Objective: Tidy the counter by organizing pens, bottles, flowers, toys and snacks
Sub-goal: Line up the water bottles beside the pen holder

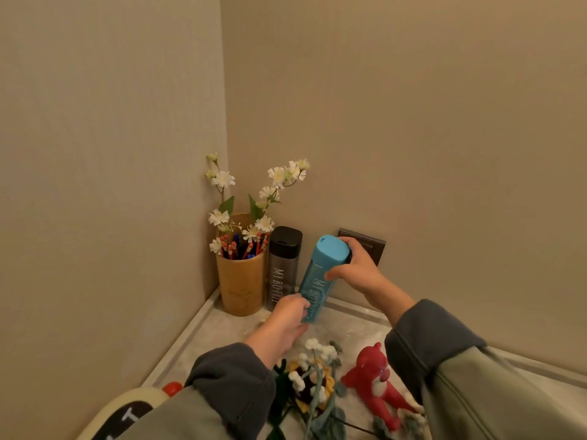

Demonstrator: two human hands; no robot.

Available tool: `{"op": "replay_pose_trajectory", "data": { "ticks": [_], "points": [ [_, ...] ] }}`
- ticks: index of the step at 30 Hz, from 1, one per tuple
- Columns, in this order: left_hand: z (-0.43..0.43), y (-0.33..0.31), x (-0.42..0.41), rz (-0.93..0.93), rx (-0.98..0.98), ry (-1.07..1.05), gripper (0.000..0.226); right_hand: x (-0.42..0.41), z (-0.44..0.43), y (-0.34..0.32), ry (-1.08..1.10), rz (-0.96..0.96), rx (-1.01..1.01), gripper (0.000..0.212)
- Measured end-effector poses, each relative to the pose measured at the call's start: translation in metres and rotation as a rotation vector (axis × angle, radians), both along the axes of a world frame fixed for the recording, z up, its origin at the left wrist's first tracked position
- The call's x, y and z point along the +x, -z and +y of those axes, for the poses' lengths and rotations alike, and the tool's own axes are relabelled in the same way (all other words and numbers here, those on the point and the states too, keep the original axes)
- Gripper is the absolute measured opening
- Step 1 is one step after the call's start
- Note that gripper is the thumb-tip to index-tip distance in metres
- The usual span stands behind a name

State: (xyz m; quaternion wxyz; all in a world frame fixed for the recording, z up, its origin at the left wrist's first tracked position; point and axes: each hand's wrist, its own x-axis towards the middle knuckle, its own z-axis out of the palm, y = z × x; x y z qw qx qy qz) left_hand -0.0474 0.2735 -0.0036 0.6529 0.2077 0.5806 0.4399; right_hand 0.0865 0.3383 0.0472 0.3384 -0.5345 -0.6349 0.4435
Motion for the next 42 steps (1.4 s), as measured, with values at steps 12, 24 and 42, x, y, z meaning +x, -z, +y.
{"op": "replay_pose_trajectory", "data": {
  "ticks": [12,24,42],
  "points": [
    [0.003,0.012,-0.001,-0.121,-0.061,-0.103,0.042,-0.019,-0.007,0.028,0.074,0.036,0.072,0.074],
    [0.001,0.003,-0.001,-0.136,-0.028,-0.115,0.049,-0.013,-0.003,0.027,0.038,0.016,0.103,0.071],
    [-0.005,0.011,-0.005,-0.076,-0.034,-0.11,0.044,-0.012,-0.003,0.04,0.024,-0.129,0.048,0.073]
  ]
}}
